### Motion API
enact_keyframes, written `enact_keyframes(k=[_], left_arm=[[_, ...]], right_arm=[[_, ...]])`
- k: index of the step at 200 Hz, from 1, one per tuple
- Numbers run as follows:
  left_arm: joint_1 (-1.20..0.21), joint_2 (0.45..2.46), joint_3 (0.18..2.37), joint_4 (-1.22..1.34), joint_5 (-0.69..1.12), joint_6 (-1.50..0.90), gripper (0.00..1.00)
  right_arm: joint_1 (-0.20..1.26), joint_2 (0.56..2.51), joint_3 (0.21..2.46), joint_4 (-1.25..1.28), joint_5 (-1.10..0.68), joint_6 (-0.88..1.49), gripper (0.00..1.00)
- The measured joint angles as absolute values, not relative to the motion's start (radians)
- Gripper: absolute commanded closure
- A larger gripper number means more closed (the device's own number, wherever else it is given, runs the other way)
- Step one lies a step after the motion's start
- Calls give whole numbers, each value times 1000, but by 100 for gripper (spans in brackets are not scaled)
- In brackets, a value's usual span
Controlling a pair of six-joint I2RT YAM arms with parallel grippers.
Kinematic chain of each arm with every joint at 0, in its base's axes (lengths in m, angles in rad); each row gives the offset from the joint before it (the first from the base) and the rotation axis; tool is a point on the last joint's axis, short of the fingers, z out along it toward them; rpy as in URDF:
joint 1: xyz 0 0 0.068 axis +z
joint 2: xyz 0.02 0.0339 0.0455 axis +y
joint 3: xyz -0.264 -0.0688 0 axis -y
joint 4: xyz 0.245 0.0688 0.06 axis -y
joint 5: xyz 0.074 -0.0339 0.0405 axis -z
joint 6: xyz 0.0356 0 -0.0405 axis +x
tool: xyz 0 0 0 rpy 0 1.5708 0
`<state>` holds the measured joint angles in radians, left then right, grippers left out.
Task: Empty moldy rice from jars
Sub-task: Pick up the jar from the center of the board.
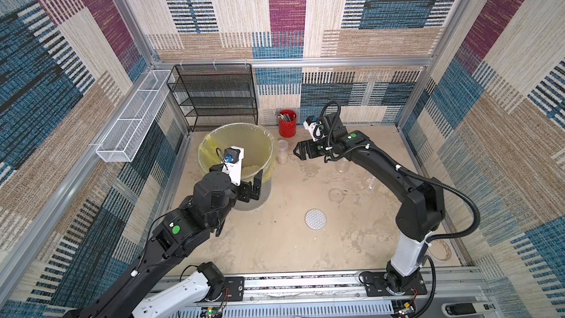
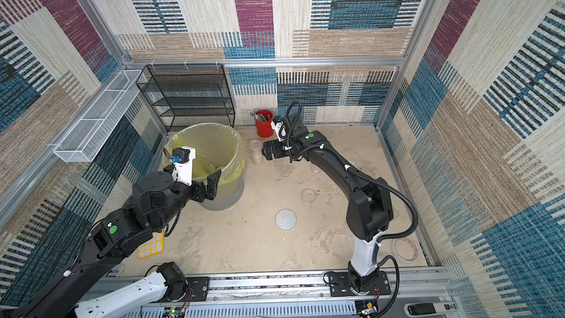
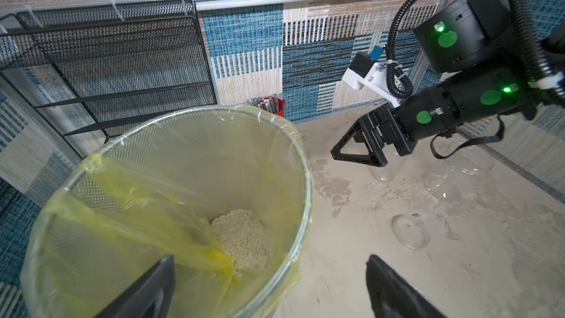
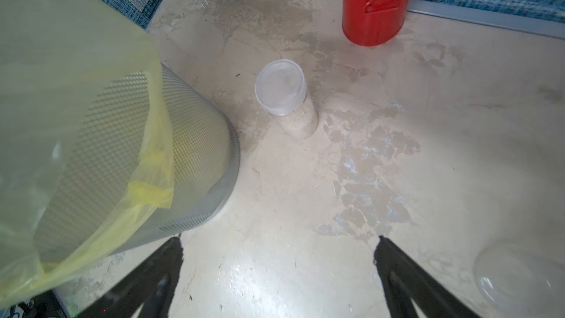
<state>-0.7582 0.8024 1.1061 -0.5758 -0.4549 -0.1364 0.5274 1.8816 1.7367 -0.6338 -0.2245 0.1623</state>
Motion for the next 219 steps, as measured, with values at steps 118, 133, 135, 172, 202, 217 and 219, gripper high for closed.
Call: enact_keyframes(k=[118,133,135,172,202,217,219], left_arm=[[-755,595,1009,-624,-532,-187,1],[-755,580,989,-616,-546,-187,1],[-755,579,987,-616,-547,-187,1],[-755,567,978,-610,-558,-187,1],[-755,559,978,-601,-569,-187,1],[-755,560,978,-597,-569,-186,2],[-755,561,978,-597,-569,-186,2]], right_arm=[[588,2202,1930,-469,-86,149,0],[594,2224,1951,-467,-83,136,2],[595,2226,1953,-467,-82,136,2],[601,2313,2072,-474,-75,128,7],[601,2376,2153,-506,-69,121,11],[601,2388,2171,-515,-68,121,13],[601,2390,2173,-517,-68,121,13]])
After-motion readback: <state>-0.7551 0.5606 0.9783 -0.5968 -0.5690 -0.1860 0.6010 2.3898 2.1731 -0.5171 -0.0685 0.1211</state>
